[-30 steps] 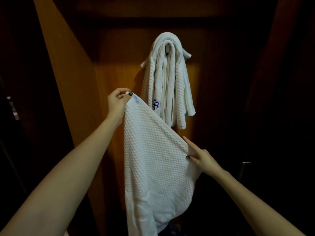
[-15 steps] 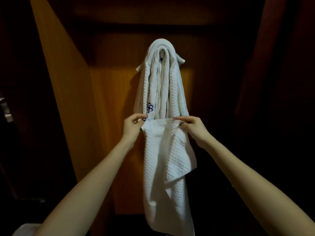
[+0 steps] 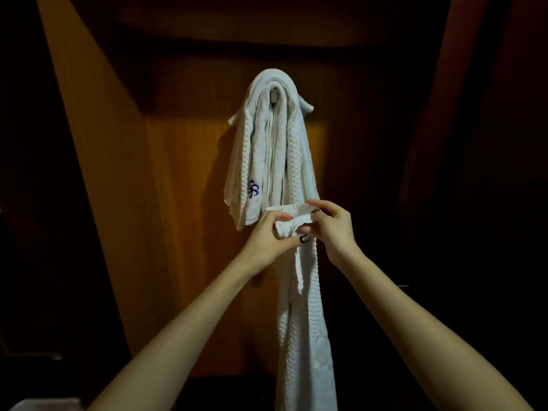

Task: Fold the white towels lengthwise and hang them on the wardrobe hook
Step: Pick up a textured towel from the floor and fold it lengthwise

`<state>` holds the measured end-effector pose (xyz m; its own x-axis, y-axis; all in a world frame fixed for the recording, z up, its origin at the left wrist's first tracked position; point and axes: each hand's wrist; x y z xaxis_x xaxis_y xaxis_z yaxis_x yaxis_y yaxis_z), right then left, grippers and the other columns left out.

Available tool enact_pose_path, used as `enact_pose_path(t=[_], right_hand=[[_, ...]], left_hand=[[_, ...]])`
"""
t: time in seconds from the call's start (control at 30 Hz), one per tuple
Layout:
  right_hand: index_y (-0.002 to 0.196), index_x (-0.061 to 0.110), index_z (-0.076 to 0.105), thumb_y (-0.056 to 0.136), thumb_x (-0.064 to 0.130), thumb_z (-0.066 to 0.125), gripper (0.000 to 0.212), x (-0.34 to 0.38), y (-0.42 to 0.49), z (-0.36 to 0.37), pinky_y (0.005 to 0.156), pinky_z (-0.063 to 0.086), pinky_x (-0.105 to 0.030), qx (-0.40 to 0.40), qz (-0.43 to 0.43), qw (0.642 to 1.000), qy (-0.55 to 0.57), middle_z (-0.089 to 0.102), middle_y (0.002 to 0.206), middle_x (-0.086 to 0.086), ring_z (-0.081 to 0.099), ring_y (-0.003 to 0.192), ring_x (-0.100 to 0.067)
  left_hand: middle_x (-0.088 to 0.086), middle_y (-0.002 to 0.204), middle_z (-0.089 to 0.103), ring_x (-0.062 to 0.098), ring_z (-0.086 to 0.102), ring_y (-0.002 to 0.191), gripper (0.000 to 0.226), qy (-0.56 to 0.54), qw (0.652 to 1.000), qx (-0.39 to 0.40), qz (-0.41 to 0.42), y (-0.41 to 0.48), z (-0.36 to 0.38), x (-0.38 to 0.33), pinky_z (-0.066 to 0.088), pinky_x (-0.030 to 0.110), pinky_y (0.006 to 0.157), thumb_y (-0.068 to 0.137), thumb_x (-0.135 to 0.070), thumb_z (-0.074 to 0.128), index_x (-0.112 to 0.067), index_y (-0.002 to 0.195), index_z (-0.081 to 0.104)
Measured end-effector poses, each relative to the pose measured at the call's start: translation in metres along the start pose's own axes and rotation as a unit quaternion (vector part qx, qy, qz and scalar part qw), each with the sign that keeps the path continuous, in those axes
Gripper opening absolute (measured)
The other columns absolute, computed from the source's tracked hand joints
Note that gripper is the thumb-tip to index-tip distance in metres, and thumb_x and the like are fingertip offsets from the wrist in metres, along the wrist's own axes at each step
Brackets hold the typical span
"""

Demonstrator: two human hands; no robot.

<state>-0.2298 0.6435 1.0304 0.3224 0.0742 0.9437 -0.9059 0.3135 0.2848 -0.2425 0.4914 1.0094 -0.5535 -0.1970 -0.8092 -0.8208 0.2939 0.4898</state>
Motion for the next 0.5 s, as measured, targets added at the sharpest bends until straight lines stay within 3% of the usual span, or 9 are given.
enact_pose_path(t=[0.1, 0.2, 0.27, 0.37, 0.5], right_hand=[[0.102, 0.007, 0.067, 0.086, -0.01, 0.042, 0.035, -0.007, -0.003, -0.001, 0.055, 0.057, -0.028, -0.012, -0.016, 0.999, -0.027, 0.067, 0.084, -0.013, 0.071, 0.059, -0.021], [0.096, 0.012, 0.069, 0.085, -0.006, 0.044, 0.032, -0.012, -0.004, -0.004, 0.055, 0.056, -0.027, -0.02, -0.026, 0.998, -0.055, 0.068, 0.077, -0.01, 0.069, 0.059, -0.019], [0.093, 0.013, 0.068, 0.088, -0.002, 0.046, 0.027, -0.015, -0.003, -0.007, 0.055, 0.056, -0.027, -0.024, -0.022, 0.998, -0.06, 0.067, 0.077, -0.01, 0.07, 0.061, -0.018], [0.091, 0.011, 0.068, 0.09, 0.002, 0.049, 0.021, -0.017, -0.004, -0.012, 0.057, 0.058, -0.028, -0.029, -0.026, 0.996, -0.076, 0.064, 0.077, -0.008, 0.069, 0.059, -0.015], [0.088, 0.007, 0.063, 0.091, 0.004, 0.049, 0.015, -0.019, -0.005, -0.018, 0.061, 0.06, -0.034, -0.015, -0.015, 0.996, -0.088, 0.062, 0.08, -0.011, 0.072, 0.066, -0.025]], left_hand=[[-0.002, 0.118, 0.046, 0.006, 0.045, 0.104, 0.045, 0.042, 0.999, -0.012, 0.0, -0.004, 0.011, 0.006, 0.037, 0.005, 0.077, 0.075, -0.018, 0.078, -0.022, 0.107, 0.046], [0.002, 0.116, 0.053, 0.008, 0.05, 0.096, 0.036, 0.079, 0.996, -0.031, 0.026, -0.004, 0.011, 0.012, 0.037, 0.003, 0.07, 0.075, -0.002, 0.069, -0.019, 0.101, 0.05], [-0.004, 0.102, 0.06, 0.003, 0.054, 0.091, 0.028, 0.082, 0.995, -0.042, 0.032, -0.003, 0.004, 0.017, 0.037, 0.004, 0.072, 0.075, 0.001, 0.07, -0.018, 0.093, 0.058], [-0.009, 0.078, 0.062, -0.003, 0.053, 0.068, 0.02, 0.04, 0.999, -0.019, 0.014, -0.006, -0.008, 0.03, 0.038, 0.009, 0.061, 0.076, -0.002, 0.075, -0.02, 0.08, 0.066], [-0.01, 0.068, 0.067, -0.008, 0.058, 0.065, 0.018, -0.054, 0.997, -0.053, 0.011, -0.013, -0.023, 0.044, 0.041, 0.008, 0.062, 0.078, -0.003, 0.074, -0.02, 0.076, 0.069]])
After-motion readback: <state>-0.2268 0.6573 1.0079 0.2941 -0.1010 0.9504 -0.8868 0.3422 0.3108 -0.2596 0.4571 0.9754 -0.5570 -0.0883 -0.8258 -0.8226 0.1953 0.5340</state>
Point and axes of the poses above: each hand's wrist, its own y-axis towards the middle knuckle, its own z-axis out of the palm, x = y × z
